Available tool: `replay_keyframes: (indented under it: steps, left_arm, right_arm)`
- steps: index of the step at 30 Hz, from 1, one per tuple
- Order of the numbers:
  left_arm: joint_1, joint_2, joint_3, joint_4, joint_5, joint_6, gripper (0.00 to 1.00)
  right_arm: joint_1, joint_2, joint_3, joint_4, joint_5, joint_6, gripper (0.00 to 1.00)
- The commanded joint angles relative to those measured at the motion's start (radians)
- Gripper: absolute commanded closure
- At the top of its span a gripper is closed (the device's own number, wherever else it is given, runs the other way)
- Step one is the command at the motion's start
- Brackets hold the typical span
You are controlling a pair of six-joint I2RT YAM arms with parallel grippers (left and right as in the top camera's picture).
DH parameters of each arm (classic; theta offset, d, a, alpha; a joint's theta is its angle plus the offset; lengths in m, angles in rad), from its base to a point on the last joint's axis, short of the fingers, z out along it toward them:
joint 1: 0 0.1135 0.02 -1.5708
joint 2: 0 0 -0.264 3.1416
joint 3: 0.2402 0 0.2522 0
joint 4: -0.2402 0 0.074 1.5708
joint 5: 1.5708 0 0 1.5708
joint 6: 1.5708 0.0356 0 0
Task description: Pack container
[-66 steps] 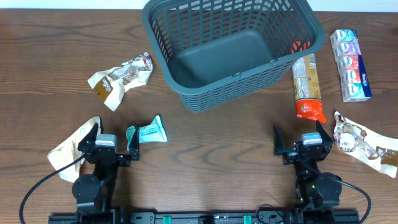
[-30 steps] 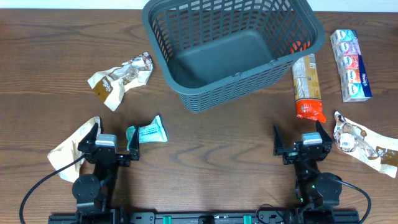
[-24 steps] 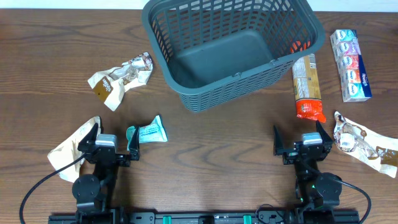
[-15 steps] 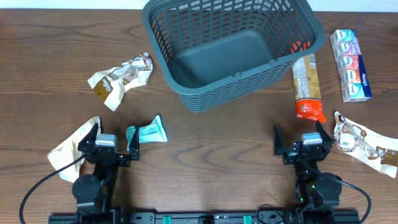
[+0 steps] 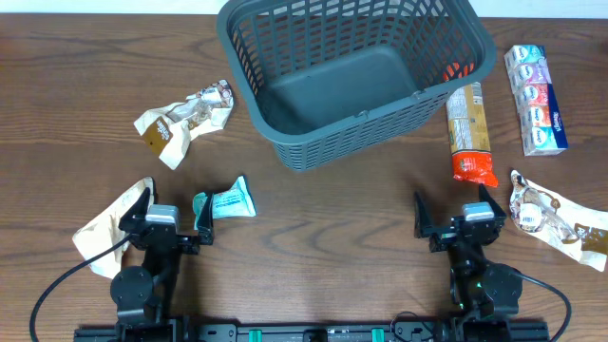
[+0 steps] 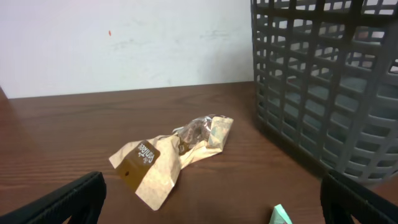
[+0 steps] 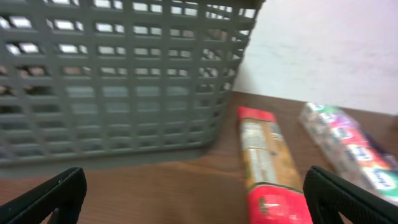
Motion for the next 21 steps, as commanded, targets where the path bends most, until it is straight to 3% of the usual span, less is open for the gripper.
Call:
replay_keyframes:
  steps: [1,6,9,16,21]
  left_arm:
    - [-0.004,-0.006,-0.014,0.001,0.097,-0.107,0.01]
    - [-0.004,-0.006,0.056,-0.002,0.362,-0.244,0.01]
    - [-0.004,-0.006,0.153,-0.055,0.477,-0.274,0.01]
    - [-0.004,-0.006,0.501,-0.371,0.525,-0.274,0.01]
    - [-0.004,-0.006,0.711,-0.404,0.709,-0.347,0.01]
  right_arm:
    - [0.009,-0.007,0.035,0.0,-0.09,0.169,0.01]
    - [0.008,-0.006,0.176,-0.026,-0.122,0.237,0.01]
    - [0.008,0.005,0.323,-0.157,-0.069,0.203,0.01]
    - [0.008,0.1,0.737,-0.512,0.094,0.143,0.01]
    - [0.009,0.244,1.059,-0.7,0.029,0.144,0.01]
